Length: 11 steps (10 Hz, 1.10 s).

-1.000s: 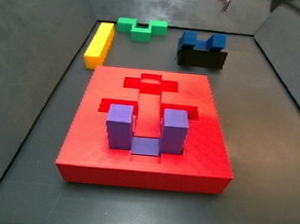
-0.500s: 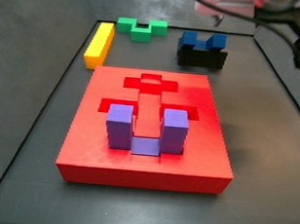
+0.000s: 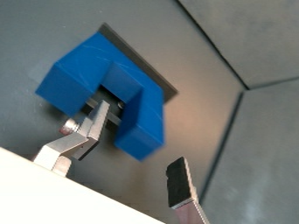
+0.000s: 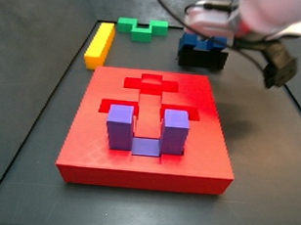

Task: Pick up the blue object. Move up. Place the blue object on the fixture. Regrasp the blue object. Move to above the board. Insert the blue object.
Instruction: Regrasp the blue object.

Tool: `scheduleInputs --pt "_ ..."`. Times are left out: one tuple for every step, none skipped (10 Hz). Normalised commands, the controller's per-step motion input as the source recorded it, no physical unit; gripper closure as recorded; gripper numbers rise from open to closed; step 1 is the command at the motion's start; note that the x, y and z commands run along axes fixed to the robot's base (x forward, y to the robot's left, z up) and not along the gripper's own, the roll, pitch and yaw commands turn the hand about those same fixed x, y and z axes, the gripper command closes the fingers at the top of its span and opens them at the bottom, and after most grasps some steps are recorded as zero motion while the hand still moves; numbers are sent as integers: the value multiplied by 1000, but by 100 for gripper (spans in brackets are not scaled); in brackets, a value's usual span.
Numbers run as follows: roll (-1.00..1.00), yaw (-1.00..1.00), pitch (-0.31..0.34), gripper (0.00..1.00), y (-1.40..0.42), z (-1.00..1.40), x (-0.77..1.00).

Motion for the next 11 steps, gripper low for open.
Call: scheduleInputs --pt "66 94 100 0 57 -354 29" --pt "83 3 0 0 0 -163 111" --pt "114 0 26 0 0 -140 60" --pt "51 0 31 0 146 -103 106" --pt "0 0 14 0 169 0 77" --pt "0 0 0 0 111 0 40" --pt "0 0 0 0 0 0 17" --pt "17 0 0 0 0 0 0" --pt "20 0 0 0 0 0 0" --pt "0 0 0 100 0 0 0" --pt "0 0 0 100 0 0 0"
